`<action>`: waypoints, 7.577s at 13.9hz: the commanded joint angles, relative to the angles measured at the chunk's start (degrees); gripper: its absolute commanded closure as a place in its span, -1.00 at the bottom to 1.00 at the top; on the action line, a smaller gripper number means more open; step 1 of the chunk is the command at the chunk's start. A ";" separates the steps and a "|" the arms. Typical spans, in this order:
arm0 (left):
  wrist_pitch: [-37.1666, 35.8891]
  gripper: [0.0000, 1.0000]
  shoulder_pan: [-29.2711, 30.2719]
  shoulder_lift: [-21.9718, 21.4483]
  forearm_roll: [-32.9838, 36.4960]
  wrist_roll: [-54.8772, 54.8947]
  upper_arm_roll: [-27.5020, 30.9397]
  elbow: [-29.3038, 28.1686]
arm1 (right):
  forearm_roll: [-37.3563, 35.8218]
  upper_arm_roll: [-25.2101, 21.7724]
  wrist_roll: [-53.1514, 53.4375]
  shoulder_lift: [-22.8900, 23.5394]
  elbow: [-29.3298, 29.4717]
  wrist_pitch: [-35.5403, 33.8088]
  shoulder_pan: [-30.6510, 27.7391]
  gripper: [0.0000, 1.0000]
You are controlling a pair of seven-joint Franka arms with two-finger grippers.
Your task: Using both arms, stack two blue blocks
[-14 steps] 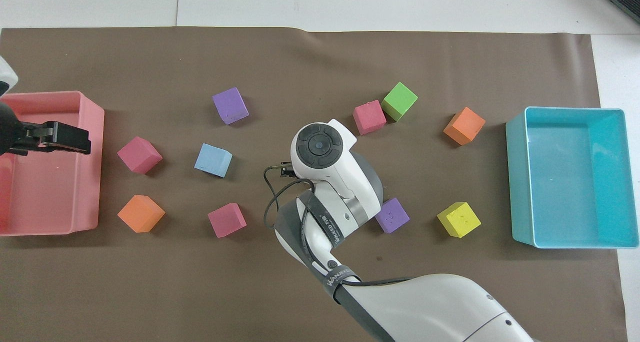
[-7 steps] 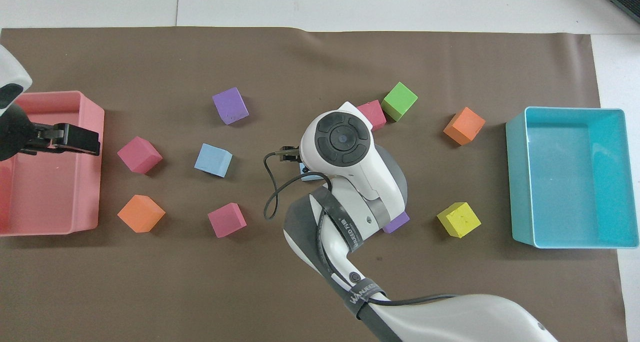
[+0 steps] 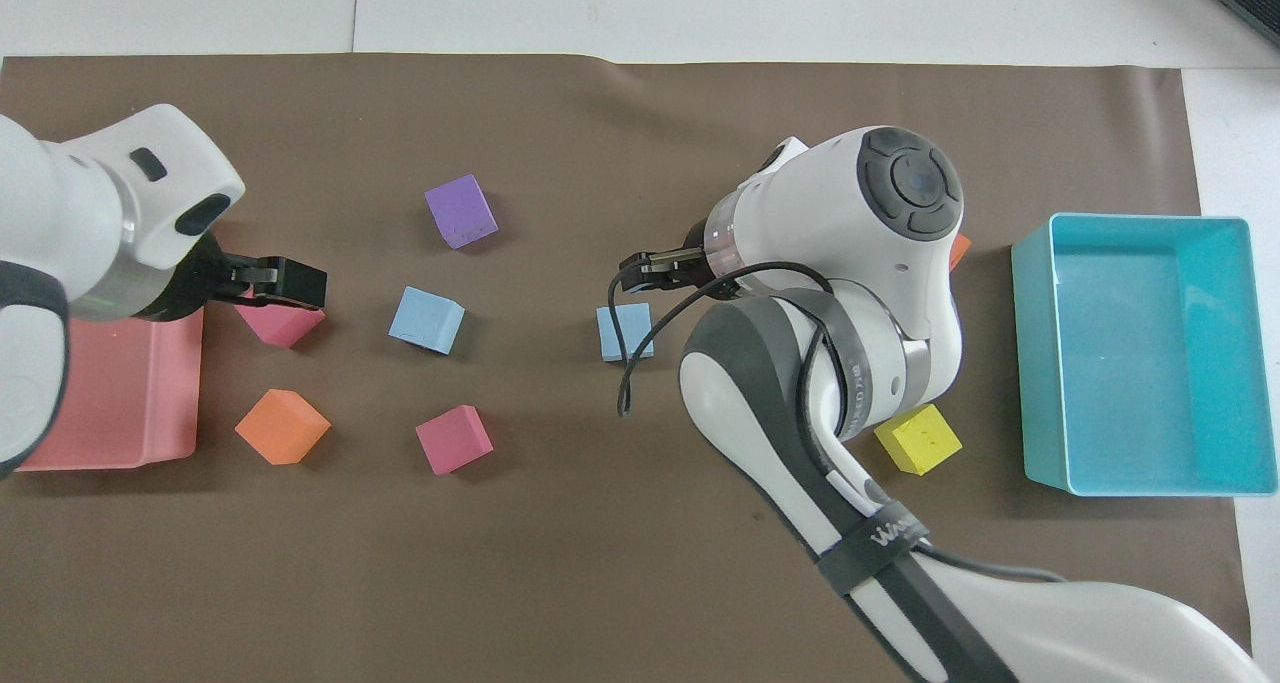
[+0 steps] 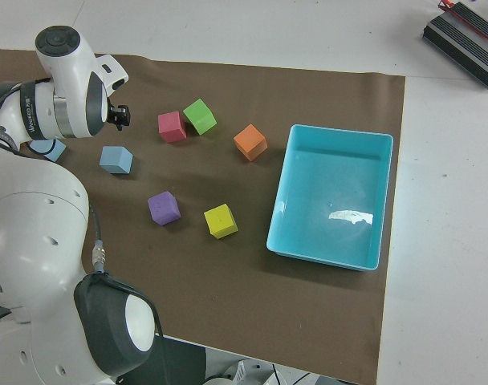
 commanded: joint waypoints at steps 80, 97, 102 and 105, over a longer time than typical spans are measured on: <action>16.66 0.08 -27.80 25.84 7.41 -37.87 1.27 9.64 | 40.93 0.48 -39.61 5.03 -17.29 3.75 -7.59 1.00; 16.92 0.07 -28.50 27.51 8.99 -38.66 1.27 9.99 | 40.84 0.40 -39.61 5.03 -17.29 3.93 -7.50 1.00; 17.62 -0.30 -28.50 27.51 8.99 -38.74 1.27 9.99 | 40.84 0.48 -39.61 5.03 -17.29 4.02 -7.33 1.00; 18.06 -0.35 -28.50 27.51 8.99 -38.74 1.27 9.99 | 40.93 0.40 -39.52 5.03 -17.29 4.02 -7.33 1.00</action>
